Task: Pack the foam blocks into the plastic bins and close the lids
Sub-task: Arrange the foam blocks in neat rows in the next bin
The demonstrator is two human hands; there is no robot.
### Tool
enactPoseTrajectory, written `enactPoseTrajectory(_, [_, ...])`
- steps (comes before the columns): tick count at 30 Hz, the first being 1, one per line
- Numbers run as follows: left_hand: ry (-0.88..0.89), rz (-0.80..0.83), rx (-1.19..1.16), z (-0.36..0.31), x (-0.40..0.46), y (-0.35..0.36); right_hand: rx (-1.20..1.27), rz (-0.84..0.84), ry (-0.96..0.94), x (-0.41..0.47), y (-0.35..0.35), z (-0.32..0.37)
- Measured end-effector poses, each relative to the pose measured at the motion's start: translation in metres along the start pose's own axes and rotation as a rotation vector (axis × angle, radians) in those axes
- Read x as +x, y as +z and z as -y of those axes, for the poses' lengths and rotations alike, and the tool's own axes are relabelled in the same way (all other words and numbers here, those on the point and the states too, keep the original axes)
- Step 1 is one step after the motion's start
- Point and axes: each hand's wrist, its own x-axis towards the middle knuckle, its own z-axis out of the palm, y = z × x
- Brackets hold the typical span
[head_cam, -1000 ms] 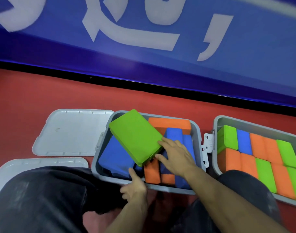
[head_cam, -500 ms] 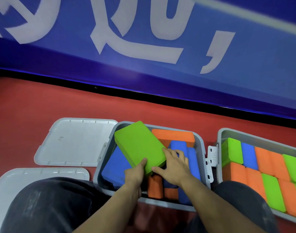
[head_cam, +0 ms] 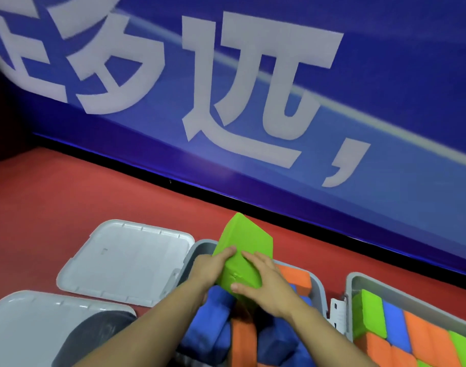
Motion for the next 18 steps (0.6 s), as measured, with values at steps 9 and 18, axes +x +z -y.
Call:
enactPoseTrajectory(9, [0.092, 0.218, -0.032, -0.019, 0.010, -0.021, 0.208, -0.135, -0.007, 0.022, -0.003, 0.005])
enactPoseTrajectory(18, [0.113, 0.338, -0.104, 0.000, 0.045, -0.004, 0.358, -0.352, 0.173, 0.057, -0.012, -0.026])
